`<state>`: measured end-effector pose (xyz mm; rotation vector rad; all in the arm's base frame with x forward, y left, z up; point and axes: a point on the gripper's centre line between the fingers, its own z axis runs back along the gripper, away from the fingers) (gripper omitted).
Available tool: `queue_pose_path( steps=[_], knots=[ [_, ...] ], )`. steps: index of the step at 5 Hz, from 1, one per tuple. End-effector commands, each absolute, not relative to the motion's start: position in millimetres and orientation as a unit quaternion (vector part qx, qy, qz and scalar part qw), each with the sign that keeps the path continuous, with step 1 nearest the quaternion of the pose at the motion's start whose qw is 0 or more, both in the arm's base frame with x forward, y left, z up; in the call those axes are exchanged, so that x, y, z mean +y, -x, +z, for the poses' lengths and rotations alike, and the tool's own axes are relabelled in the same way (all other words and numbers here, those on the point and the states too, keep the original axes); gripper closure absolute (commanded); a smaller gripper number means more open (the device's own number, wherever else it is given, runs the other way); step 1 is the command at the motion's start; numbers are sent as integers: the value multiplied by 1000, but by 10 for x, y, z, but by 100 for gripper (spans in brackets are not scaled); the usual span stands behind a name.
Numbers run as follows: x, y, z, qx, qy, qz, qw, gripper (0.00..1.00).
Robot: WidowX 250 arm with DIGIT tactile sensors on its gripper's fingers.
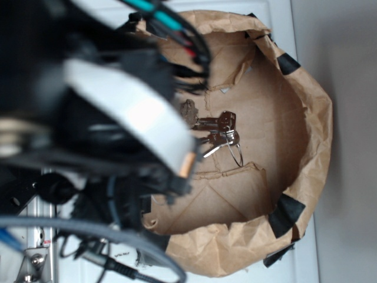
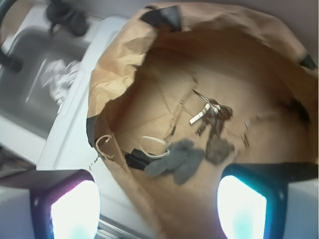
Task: Grab the silver keys.
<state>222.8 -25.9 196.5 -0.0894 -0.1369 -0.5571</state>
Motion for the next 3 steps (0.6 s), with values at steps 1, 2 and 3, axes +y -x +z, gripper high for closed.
queue_pose_path(
  steps=[1, 2, 3],
  knots=[
    [-35, -2466, 1850, -111, 52, -355, 927, 0],
    [78, -2532, 1557, -139, 28, -353, 925, 0],
    [57, -2641, 1255, -131, 10, -357, 925, 0]
  ],
)
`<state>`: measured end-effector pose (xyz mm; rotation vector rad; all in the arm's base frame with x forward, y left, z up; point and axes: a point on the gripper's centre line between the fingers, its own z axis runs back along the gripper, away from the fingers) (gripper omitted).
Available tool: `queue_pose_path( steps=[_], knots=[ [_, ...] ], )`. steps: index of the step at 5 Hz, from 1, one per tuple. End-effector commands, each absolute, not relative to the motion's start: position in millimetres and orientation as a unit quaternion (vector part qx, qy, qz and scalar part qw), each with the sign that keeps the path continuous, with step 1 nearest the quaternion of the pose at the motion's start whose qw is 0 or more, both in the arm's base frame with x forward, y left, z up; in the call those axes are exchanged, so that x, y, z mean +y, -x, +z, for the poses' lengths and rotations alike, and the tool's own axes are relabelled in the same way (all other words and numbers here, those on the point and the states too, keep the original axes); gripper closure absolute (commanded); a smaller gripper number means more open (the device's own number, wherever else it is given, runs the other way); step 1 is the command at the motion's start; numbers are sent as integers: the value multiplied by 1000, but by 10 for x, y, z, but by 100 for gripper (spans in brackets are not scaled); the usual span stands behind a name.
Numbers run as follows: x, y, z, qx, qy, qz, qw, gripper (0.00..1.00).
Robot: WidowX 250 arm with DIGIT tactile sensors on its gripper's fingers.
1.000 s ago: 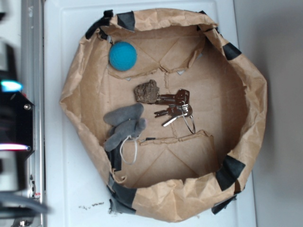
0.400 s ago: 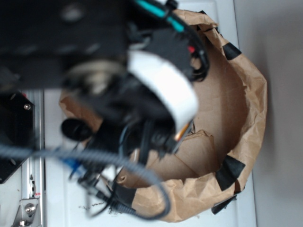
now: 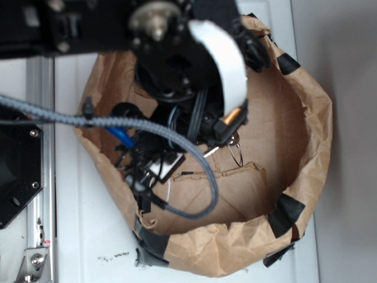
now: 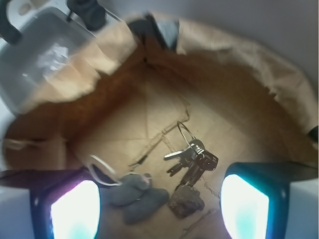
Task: Grab the silver keys.
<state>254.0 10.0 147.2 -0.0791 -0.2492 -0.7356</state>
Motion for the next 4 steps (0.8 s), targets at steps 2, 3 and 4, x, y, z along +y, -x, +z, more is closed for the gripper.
queue_pose_path(
  steps=[2, 3, 4],
  knots=[
    [-178, -2881, 903, -94, 4, -372, 924, 0],
    [-268, -2898, 824, -90, 0, -379, 921, 0],
    [-259, -2918, 717, -82, 2, -380, 921, 0]
  ],
)
